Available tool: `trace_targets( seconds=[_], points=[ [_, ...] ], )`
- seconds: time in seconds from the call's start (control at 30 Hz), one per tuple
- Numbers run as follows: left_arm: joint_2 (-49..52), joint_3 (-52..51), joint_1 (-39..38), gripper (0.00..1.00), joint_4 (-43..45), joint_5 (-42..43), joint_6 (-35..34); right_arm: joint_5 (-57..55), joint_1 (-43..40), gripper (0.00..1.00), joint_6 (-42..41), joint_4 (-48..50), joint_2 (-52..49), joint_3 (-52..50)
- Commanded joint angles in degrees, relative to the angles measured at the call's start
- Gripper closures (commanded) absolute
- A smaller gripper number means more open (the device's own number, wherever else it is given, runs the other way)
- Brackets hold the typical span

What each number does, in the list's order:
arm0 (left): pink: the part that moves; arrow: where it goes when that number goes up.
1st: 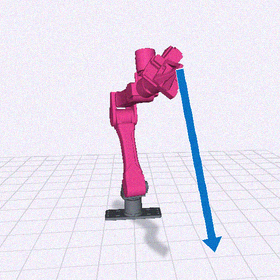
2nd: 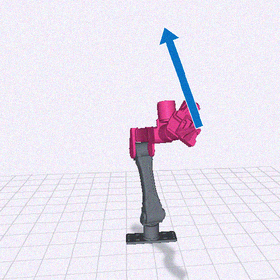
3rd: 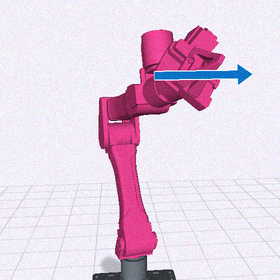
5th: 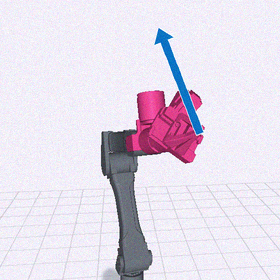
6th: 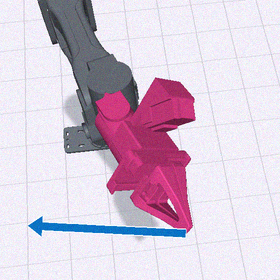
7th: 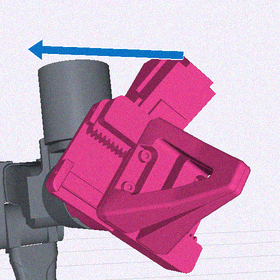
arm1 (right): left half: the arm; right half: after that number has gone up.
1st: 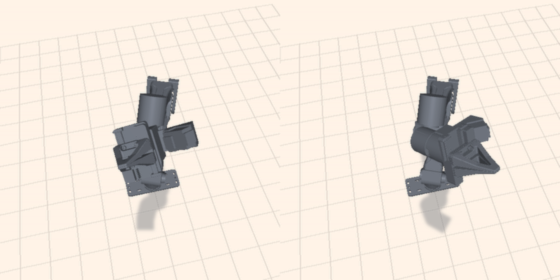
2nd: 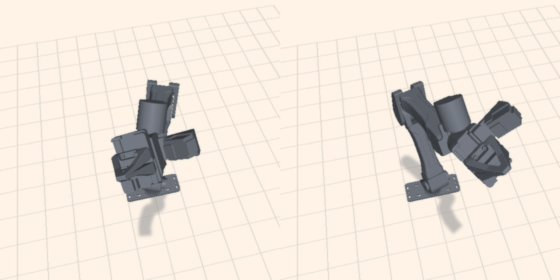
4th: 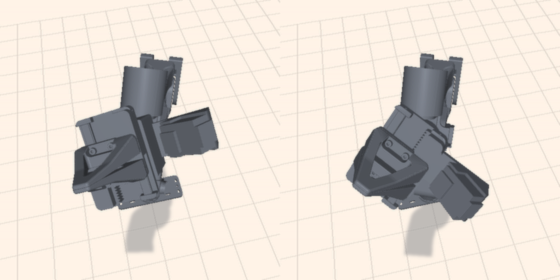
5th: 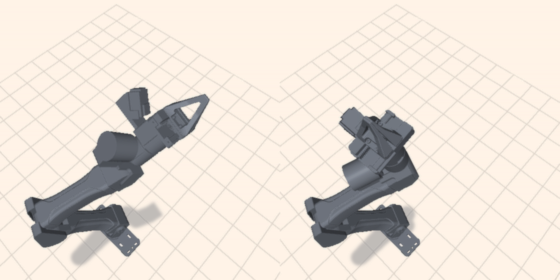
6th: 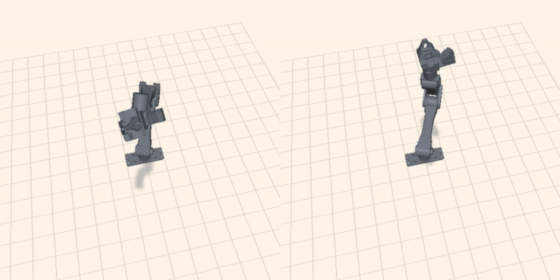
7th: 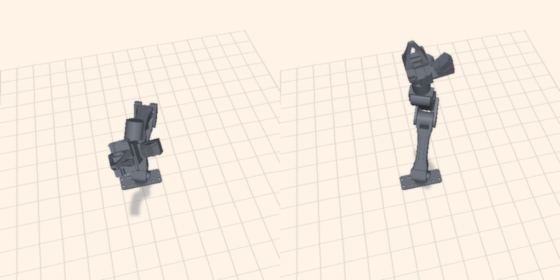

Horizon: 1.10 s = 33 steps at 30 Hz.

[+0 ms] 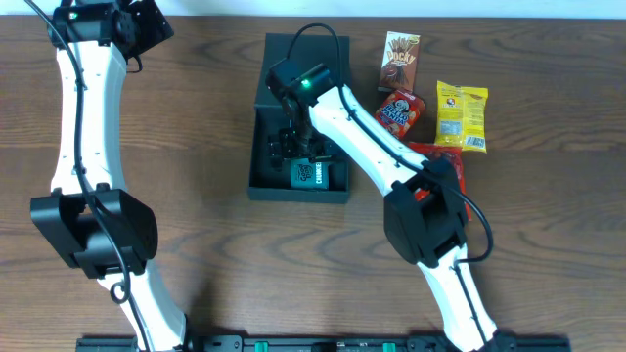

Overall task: Pack container
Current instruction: 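Carry the teal cookie box into the black box, right gripper, then open the right gripper and withdraw from the box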

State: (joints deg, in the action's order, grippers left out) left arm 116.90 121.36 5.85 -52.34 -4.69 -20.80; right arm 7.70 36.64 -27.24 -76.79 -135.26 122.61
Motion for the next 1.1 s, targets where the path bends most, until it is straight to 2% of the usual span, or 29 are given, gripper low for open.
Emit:
trace_targets(
  seconds=[0.0,0.2,0.27,0.3,0.33,0.4,0.43,0.53,0.6,1.07],
  points=[
    [0.0,-0.1,0.2,0.05,-0.3,0.3,-0.2,-0.3,-1.5,0.01,4.3,-0.2,0.7,0.6],
    [0.0,-0.1,0.2,0.05,-0.4,0.3,-0.2,-0.1,-2.6,0.01,9.0,0.9,1.0,3.3],
    [0.0,-0.1,0.2,0.05,-0.4,0.3,-0.2,1.3,-2.6,0.05,11.3,2.9,1.0,3.3],
    [0.0,-0.1,0.2,0.05,-0.4,0.3,-0.2,2.4,-2.5,0.11,12.3,3.7,1.0,3.3],
    [0.0,-0.1,0.2,0.05,-0.4,0.2,-0.2,3.6,-2.4,0.34,13.5,4.9,1.0,3.2],
    [0.0,-0.1,0.2,0.05,-0.4,0.2,-0.2,3.8,-2.0,0.60,15.3,6.6,1.0,3.1],
    [0.0,-0.1,0.2,0.05,-0.4,0.2,-0.2,3.8,-1.7,0.69,16.5,7.5,0.9,3.1],
    [0.0,-0.1,0.2,0.05,-0.4,0.2,-0.2,3.8,-1.3,0.91,18.1,8.9,0.6,3.1],
    [0.0,-0.1,0.2,0.04,-0.4,0.2,-0.2,3.9,-1.1,0.99,18.1,10.0,0.2,2.4],
    [0.0,-0.1,0.2,0.05,-0.4,0.2,0.0,4.7,0.9,0.99,17.9,21.3,0.1,-8.8]
  ],
)
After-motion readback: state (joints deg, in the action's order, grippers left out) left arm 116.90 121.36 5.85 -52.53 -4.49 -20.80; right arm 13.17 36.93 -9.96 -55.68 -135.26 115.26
